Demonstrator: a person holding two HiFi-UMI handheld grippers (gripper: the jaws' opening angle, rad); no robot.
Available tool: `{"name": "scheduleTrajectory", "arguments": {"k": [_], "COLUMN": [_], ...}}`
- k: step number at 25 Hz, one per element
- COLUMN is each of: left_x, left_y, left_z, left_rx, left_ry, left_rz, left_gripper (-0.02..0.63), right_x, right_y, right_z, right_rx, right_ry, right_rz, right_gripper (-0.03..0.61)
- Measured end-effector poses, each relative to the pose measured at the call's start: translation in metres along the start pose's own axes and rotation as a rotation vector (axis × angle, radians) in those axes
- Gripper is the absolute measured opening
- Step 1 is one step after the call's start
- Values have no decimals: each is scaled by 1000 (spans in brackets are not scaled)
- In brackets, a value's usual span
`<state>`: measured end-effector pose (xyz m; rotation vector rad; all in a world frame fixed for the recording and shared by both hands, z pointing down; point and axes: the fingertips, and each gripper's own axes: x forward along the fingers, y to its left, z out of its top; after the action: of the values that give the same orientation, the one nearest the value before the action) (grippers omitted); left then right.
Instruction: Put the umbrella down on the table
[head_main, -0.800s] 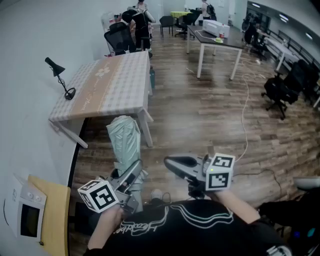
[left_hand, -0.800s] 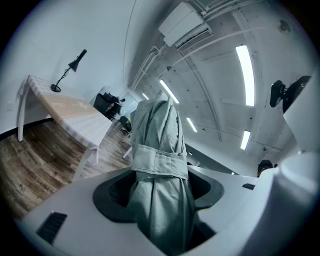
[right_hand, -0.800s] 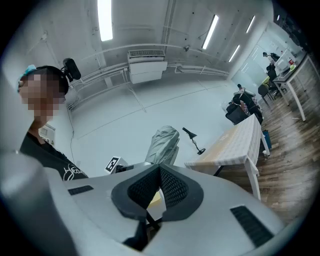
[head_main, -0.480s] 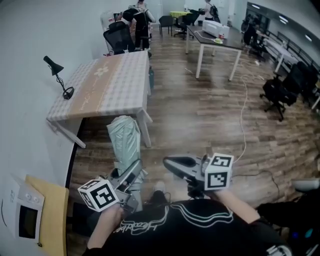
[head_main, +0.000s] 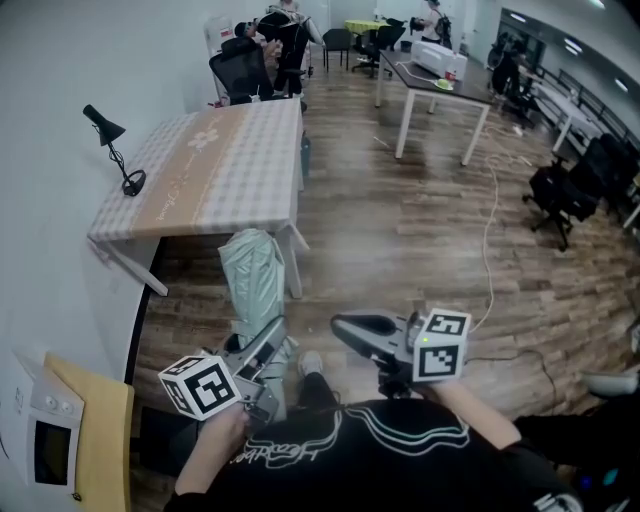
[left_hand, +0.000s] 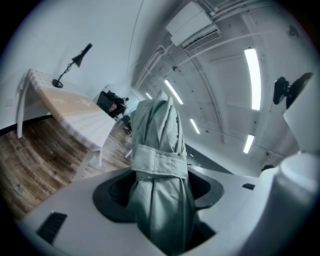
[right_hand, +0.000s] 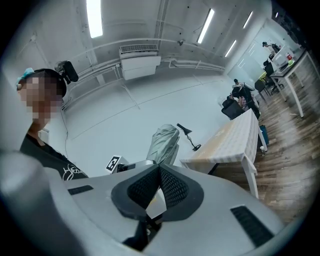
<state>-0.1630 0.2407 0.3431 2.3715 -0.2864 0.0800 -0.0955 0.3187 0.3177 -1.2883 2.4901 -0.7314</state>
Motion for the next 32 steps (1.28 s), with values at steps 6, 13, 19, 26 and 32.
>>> {"name": "scheduleTrajectory", "arguments": {"k": [6,13,19,26,32], "left_x": [29,63,99,131,144], "left_y": [36,95,137,193,234], "left_z": [28,67,111,160,199], "left_rx": [-27,-52,-69,-88,-72], "left_ry": [14,20,36,33,3], "left_rz": [14,51,64,99,128], "left_gripper": [265,265,265,265,265], "right_x": [30,73,113,162,201], "right_y": [-43,-101,-153,-210,-245], "right_z": [21,42,73,106,124], "right_rx": [27,64,89,121,113], "right_ry": [6,25,29,39,60], "right_rz": [-10,-19,-27,-37,-33], "right_gripper": [12,12,12,12,12]}}
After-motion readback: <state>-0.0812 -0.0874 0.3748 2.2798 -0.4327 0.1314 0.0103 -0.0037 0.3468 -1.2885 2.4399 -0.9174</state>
